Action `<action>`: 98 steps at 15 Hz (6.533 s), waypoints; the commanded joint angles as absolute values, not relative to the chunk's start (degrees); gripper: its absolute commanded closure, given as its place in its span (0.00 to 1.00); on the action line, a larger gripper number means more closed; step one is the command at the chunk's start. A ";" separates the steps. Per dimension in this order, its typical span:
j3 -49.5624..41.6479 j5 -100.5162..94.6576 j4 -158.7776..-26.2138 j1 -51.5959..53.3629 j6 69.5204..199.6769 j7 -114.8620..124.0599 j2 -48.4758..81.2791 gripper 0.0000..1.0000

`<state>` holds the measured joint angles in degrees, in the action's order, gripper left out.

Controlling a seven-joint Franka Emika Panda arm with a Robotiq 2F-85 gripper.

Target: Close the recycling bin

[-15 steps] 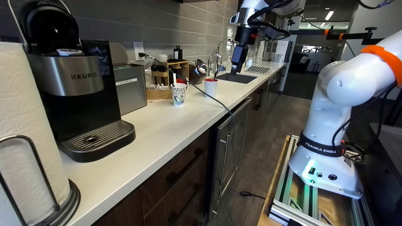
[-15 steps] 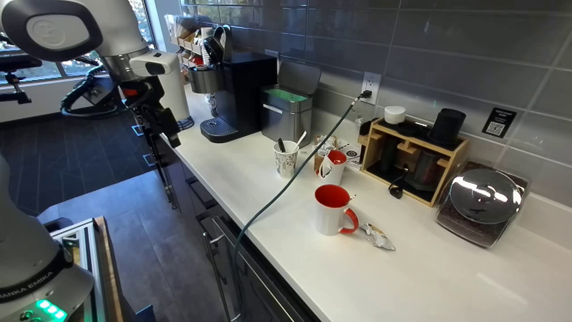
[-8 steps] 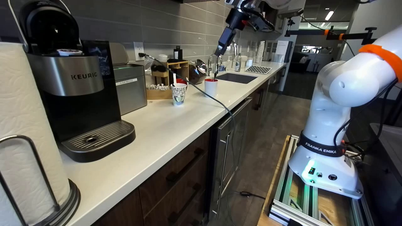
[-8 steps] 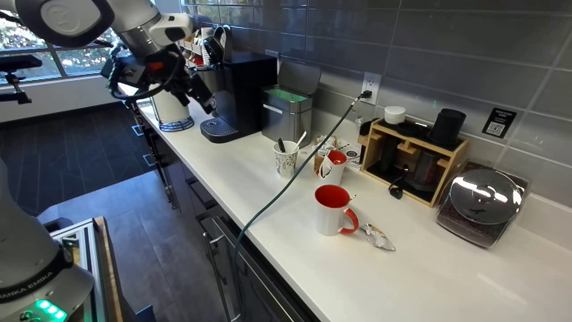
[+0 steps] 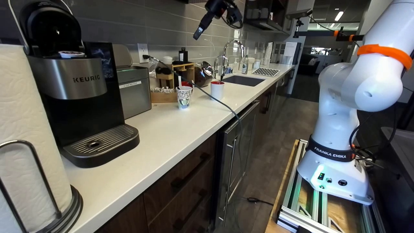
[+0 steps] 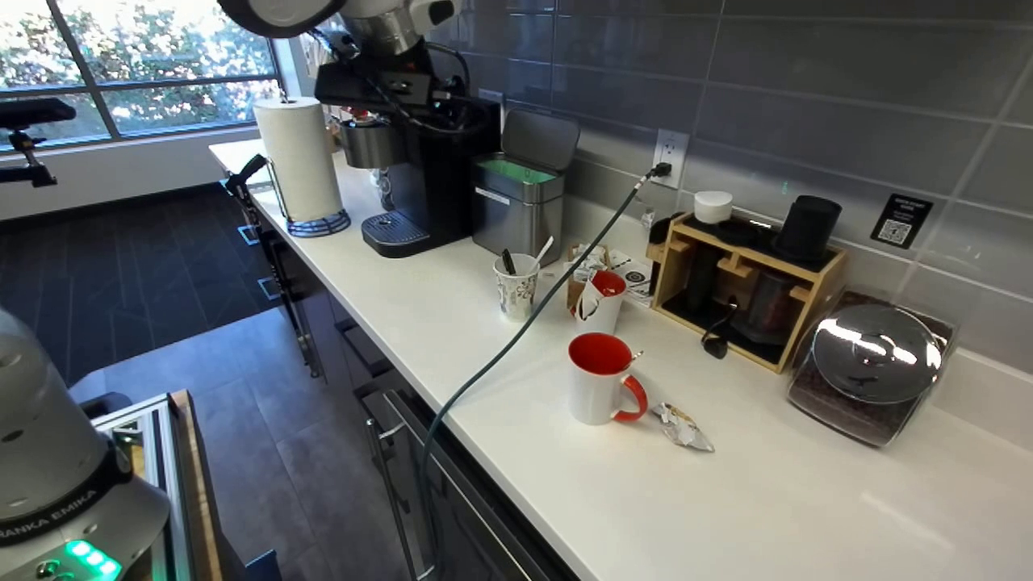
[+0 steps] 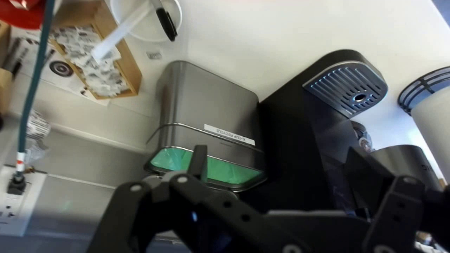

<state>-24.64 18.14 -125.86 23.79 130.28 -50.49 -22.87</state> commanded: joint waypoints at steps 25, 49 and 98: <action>-40.03 107.73 -116.67 33.91 130.26 -117.07 7.51 0.00; -5.24 95.28 -93.76 -1.07 123.88 -119.86 24.14 0.00; 4.97 61.20 -54.28 -11.04 98.69 -85.32 47.83 0.00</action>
<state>5.36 64.31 -52.49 -10.65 101.56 -87.73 49.57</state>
